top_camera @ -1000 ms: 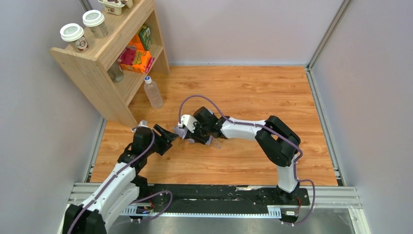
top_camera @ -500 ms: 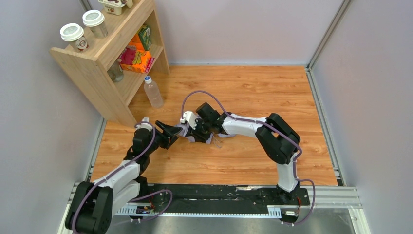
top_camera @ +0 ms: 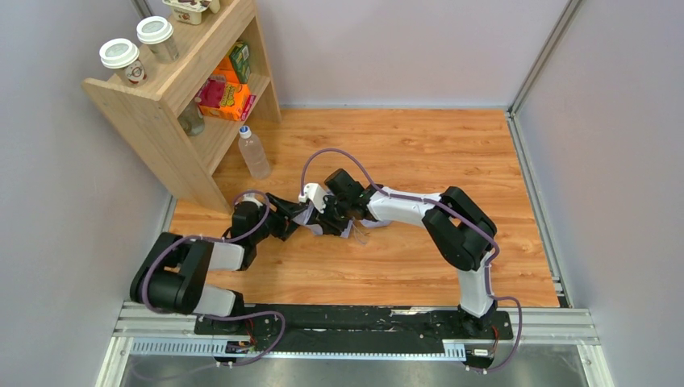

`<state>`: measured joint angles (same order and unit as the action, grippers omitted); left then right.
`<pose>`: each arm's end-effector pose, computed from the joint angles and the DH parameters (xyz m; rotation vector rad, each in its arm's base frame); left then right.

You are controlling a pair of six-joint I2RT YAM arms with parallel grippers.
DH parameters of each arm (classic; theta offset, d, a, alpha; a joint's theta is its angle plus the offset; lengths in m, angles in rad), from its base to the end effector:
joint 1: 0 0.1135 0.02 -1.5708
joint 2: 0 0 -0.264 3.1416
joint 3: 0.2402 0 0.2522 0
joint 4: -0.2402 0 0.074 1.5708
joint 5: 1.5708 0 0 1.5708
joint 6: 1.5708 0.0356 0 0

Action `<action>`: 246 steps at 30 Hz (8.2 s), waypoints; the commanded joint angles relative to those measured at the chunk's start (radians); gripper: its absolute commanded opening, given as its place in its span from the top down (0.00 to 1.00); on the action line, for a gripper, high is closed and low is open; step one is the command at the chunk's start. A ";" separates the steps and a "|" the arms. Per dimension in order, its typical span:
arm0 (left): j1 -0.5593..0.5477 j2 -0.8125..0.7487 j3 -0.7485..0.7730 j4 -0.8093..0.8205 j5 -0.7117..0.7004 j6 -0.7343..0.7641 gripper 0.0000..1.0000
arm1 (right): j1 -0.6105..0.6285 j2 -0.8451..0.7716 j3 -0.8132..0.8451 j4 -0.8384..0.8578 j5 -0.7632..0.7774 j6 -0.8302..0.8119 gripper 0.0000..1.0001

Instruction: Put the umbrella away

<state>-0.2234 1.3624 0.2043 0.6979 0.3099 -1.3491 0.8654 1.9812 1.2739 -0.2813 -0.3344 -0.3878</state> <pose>0.2075 -0.0583 0.1235 -1.0191 2.0252 -1.2398 0.2567 0.3195 0.1521 -1.6241 2.0203 0.6080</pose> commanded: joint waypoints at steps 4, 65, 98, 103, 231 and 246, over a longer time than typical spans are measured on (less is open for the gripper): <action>-0.057 0.246 0.044 0.178 -0.023 0.001 0.23 | 0.032 0.120 -0.068 -0.242 -0.114 0.063 1.00; -0.165 0.196 -0.042 -0.012 -0.153 0.031 1.00 | -0.072 -0.337 -0.337 0.068 0.735 0.561 0.19; -0.166 0.084 -0.074 0.021 -0.049 -0.030 1.00 | 0.092 -0.338 -0.493 0.167 1.159 0.839 0.89; -0.165 0.086 -0.120 0.280 0.010 -0.076 1.00 | 0.029 -0.331 -0.528 0.528 1.168 0.600 1.00; -0.166 -0.103 0.046 -0.612 -0.143 0.018 1.00 | 0.379 -0.105 -0.222 0.511 0.965 -0.059 0.05; -0.166 -0.151 0.096 -0.761 -0.176 0.002 1.00 | 0.296 0.033 -0.260 0.243 0.716 0.271 1.00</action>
<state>-0.3828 1.2217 0.3229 0.1562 0.1482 -1.3857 1.2484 1.9491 1.0466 0.1581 0.5182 -0.2932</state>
